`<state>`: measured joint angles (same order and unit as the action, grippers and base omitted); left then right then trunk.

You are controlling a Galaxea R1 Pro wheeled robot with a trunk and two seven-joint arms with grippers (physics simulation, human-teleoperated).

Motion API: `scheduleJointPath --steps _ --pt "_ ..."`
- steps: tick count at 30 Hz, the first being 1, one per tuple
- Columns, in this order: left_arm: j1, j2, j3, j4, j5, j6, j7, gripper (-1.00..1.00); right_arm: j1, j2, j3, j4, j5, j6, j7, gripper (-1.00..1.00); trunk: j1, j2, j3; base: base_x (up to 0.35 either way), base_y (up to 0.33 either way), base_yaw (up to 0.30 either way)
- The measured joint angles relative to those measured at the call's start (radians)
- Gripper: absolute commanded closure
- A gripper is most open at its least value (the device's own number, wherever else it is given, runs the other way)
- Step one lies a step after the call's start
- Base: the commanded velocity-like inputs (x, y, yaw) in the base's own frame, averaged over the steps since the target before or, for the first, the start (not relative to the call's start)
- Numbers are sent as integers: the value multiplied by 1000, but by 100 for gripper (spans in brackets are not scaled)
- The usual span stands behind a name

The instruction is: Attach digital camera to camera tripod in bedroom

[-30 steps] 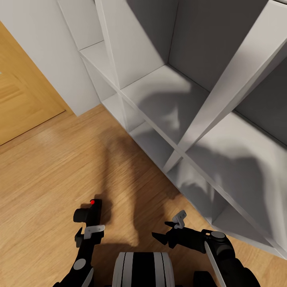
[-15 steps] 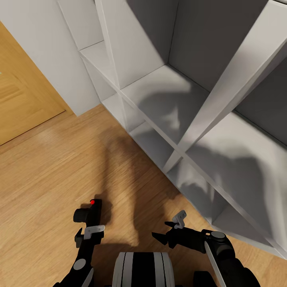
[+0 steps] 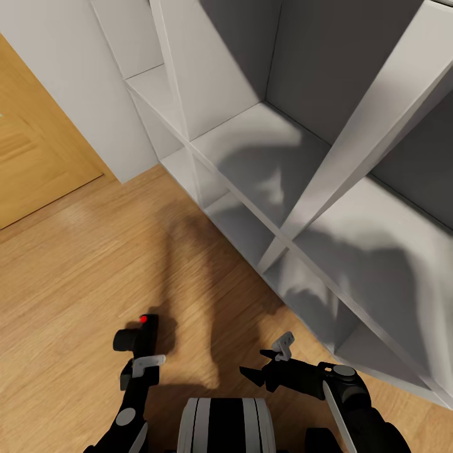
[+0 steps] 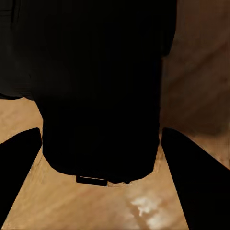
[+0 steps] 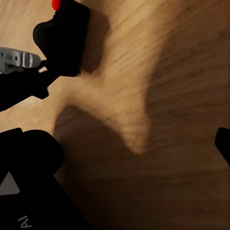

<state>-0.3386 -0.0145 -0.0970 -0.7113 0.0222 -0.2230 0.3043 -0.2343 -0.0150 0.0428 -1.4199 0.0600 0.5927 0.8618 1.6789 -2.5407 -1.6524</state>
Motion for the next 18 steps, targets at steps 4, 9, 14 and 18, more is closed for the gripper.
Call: scheduleJointPath --steps 4,9,14,18 --pt "0 0 1 -3 2 -2 -1 100 0 0 0 0 0 0 0 -100 0 0 0 0 0 0" --pt "0 0 0 -11 2 -5 0 100 0 0 0 1 0 0 0 -100 0 0 0 0 0 0" --pt "0 -4 -2 -184 -2 3 13 100 0 0 0 0 -1 -1 0 -100 0 0 0 0 0 0" --pt "7 -8 -5 -419 0 132 27 100 0 0 0 0 -1 -1 0 -100 0 0 0 0 0 0"
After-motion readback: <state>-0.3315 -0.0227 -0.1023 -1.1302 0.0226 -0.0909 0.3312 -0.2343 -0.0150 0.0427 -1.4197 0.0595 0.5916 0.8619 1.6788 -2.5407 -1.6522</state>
